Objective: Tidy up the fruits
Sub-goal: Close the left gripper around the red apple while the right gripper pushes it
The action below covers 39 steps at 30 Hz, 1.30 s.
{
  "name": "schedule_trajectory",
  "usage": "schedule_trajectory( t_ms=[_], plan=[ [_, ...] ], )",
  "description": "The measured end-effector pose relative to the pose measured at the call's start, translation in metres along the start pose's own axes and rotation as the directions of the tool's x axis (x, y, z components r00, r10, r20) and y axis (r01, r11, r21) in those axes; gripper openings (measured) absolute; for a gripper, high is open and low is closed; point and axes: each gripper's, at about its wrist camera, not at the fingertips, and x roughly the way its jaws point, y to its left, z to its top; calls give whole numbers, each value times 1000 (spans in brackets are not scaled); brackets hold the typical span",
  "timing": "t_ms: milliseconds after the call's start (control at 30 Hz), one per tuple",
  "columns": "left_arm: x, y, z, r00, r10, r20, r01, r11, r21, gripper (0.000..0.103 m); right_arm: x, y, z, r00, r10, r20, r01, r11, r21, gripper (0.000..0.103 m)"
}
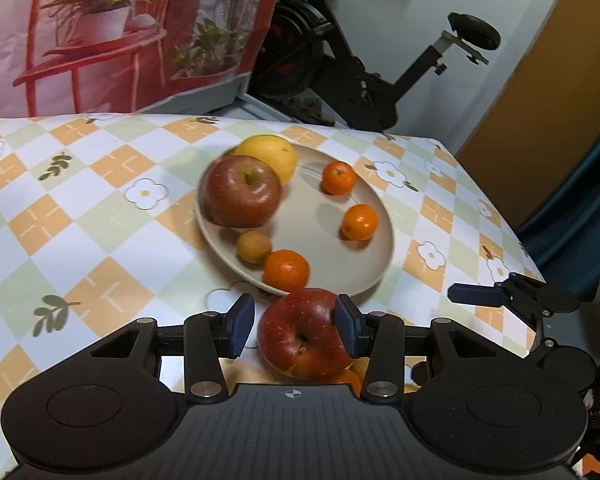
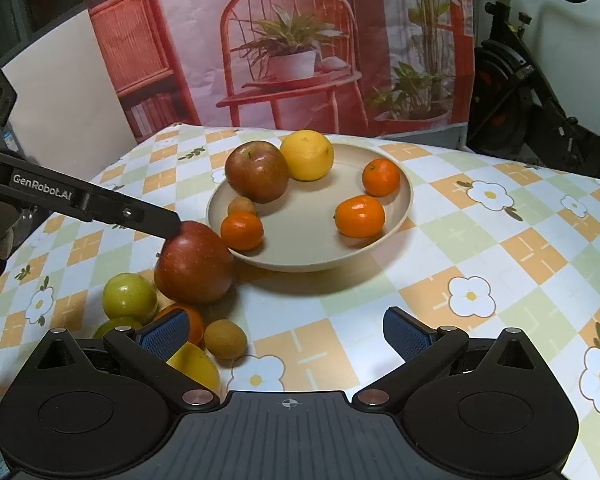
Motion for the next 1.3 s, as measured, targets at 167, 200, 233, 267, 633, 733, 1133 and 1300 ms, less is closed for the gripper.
schedule_trajectory(
  t_ms=[167,200,233,267,633,733,1133,1300],
  plan=[
    [11,-13,1,999,-23,-27,24,999,35,47,-1,1,-1,1000,8,4,-8,1000,-6,100],
    [14,-15,0,999,-27,-32,29,999,39,47,-1,1,-1,1000,9,4,-9,1000,-9,99],
    [16,-17,0,999,-25,-31,27,999,45,49,-1,2,-1,1000,10,3,-10,1000,-13,99],
    [17,-19,0,999,-21,-30,23,998,53,49,-1,3,-1,1000,11,2,-11,1000,-16,99],
    [10,-7,5,998,-60,-6,60,998,-12,47,3,9,0,1000,24,-4,-24,999,-41,94],
    [3,0,5,998,-64,7,65,998,-26,47,6,13,4,1000,27,-11,-27,998,-61,84],
    [3,31,-9,992,-128,-4,126,985,-114,40,22,30,13,995,80,-59,-88,983,-158,60],
    [11,30,-9,986,-164,-19,161,980,-116,40,28,35,17,992,96,-77,-109,976,-189,59]
  ],
)
